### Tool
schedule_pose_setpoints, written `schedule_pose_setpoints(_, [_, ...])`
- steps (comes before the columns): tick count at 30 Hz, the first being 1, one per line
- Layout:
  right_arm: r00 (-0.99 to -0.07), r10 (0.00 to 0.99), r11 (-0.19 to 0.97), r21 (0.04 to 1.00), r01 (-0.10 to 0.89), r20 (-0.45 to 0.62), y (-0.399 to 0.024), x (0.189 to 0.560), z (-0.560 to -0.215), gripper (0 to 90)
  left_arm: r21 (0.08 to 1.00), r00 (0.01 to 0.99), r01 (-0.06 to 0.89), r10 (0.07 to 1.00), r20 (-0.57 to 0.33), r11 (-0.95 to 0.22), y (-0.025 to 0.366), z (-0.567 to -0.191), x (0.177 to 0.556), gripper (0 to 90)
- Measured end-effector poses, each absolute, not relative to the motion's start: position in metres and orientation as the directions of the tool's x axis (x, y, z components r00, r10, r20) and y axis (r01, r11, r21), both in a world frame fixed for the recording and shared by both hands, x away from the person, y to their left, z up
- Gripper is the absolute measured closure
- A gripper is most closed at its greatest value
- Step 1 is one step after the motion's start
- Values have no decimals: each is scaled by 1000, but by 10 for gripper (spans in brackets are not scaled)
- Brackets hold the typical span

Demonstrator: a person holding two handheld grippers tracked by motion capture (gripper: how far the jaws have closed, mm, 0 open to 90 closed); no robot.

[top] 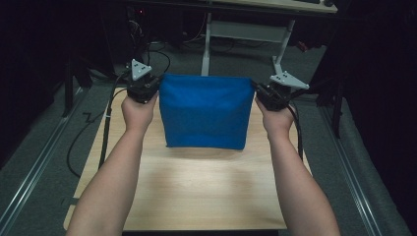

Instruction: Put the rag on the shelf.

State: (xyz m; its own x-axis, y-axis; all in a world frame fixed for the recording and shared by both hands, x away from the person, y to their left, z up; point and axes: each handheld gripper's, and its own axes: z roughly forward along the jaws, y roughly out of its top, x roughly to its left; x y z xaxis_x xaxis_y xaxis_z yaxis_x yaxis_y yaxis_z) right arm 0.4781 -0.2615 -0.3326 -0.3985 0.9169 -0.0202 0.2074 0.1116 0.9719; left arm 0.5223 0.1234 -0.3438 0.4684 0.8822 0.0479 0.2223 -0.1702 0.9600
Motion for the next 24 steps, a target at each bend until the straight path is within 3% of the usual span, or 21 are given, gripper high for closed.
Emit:
schedule_pose_setpoints(10, [-400, 916, 125, 934, 334, 20, -260, 494, -381, 895, 921, 477, 339, 879, 6, -190, 126, -390, 528, 886])
schedule_pose_setpoints(24, [-406, 914, 155, 904, 398, 22, -259, 491, -417, 895, 882, 511, 432, 857, -68, -188, 124, -443, 521, 886])
